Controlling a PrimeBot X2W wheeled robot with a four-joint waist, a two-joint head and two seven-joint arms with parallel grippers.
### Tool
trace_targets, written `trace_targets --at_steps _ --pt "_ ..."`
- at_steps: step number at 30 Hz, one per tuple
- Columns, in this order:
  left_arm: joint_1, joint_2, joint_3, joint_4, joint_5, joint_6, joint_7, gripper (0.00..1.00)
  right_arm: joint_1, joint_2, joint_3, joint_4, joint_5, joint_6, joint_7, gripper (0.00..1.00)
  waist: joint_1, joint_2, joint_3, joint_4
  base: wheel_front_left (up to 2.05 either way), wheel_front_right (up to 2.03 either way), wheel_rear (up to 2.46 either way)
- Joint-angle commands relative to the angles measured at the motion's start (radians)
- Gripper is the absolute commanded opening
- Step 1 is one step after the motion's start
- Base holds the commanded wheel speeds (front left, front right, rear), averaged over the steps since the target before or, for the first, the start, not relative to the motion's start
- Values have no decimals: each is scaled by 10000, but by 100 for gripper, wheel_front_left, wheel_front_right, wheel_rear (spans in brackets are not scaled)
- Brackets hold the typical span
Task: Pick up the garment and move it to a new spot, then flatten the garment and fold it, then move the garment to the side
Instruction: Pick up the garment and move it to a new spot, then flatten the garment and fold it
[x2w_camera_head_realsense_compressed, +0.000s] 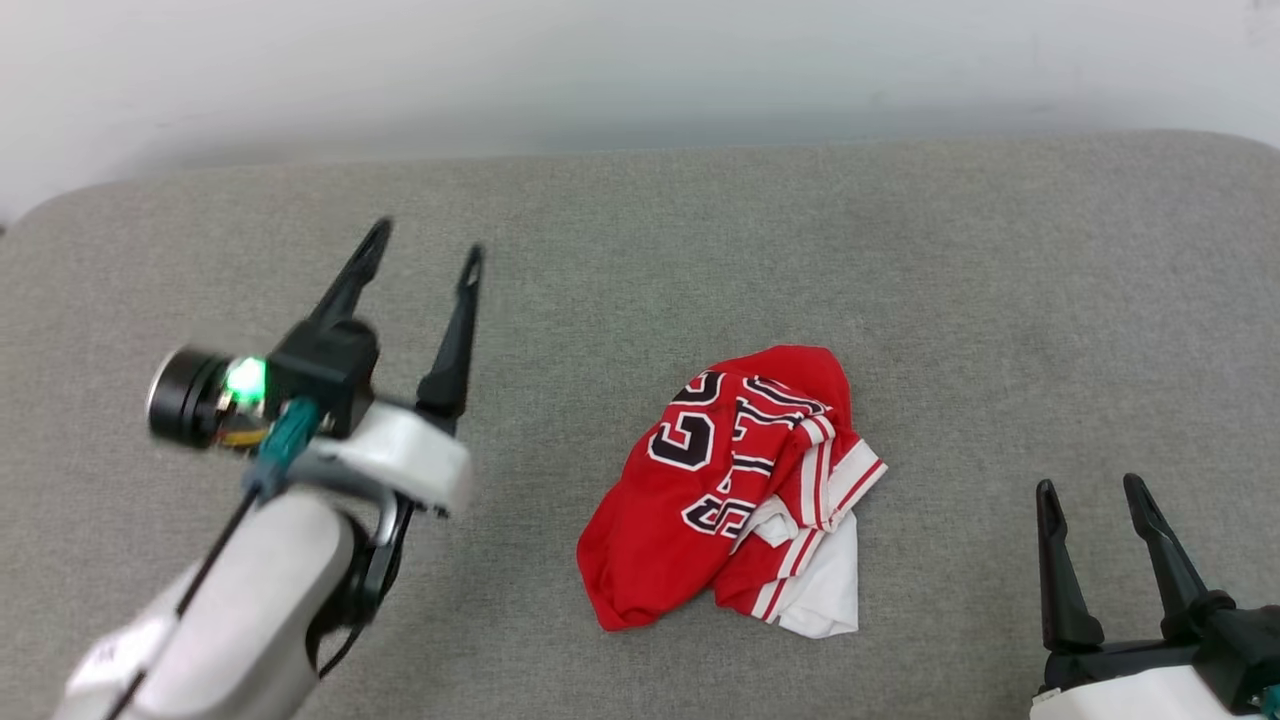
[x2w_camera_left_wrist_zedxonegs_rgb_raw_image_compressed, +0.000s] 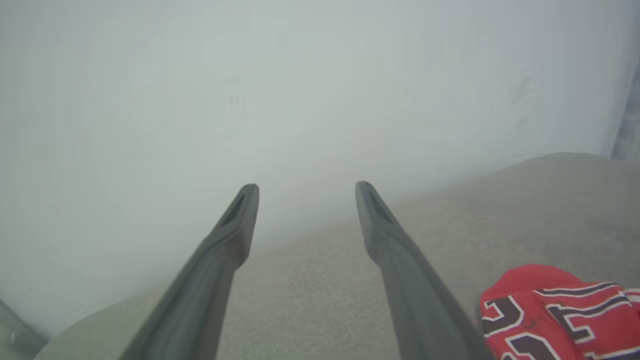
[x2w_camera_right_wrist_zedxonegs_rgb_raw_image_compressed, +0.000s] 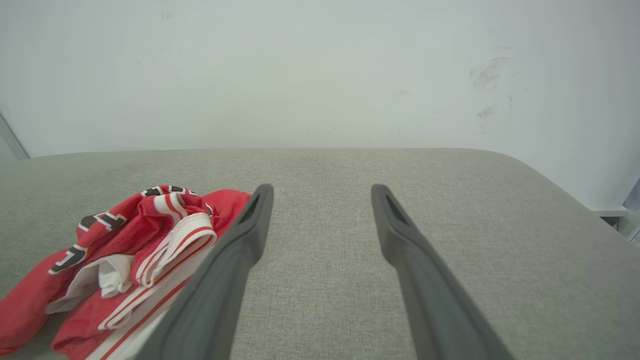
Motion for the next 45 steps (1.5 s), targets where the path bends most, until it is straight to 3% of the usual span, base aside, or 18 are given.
trace_targets --at_steps 1,8,14,28,45 --pt "790 -132 531 -233 418 263 -39 100 90 13 -29 18 -16 -3 -24 100 0 -1 -67 55 0 0 0" --pt "3399 -990 2911 -829 2171 669 -43 100 206 11 52 49 -59 -5 -24 100 0 -1 -320 95 0 0 0" --pt "5023 -1884 4386 -996 3330 390 -44 100 354 11 41 3 -14 -5 -24 100 0 -1 -585 150 0 0 0" --pt "7341 -3607 6505 -1223 4753 -1350 -45 100 853 11 138 42 76 -3 -24 100 0 -1 -1296 159 0 0 0" --pt "7960 -4799 7641 -885 5614 -2635 -45 100 1134 11 251 -36 285 -3 -24 100 0 -1 -1619 139 0 0 0"
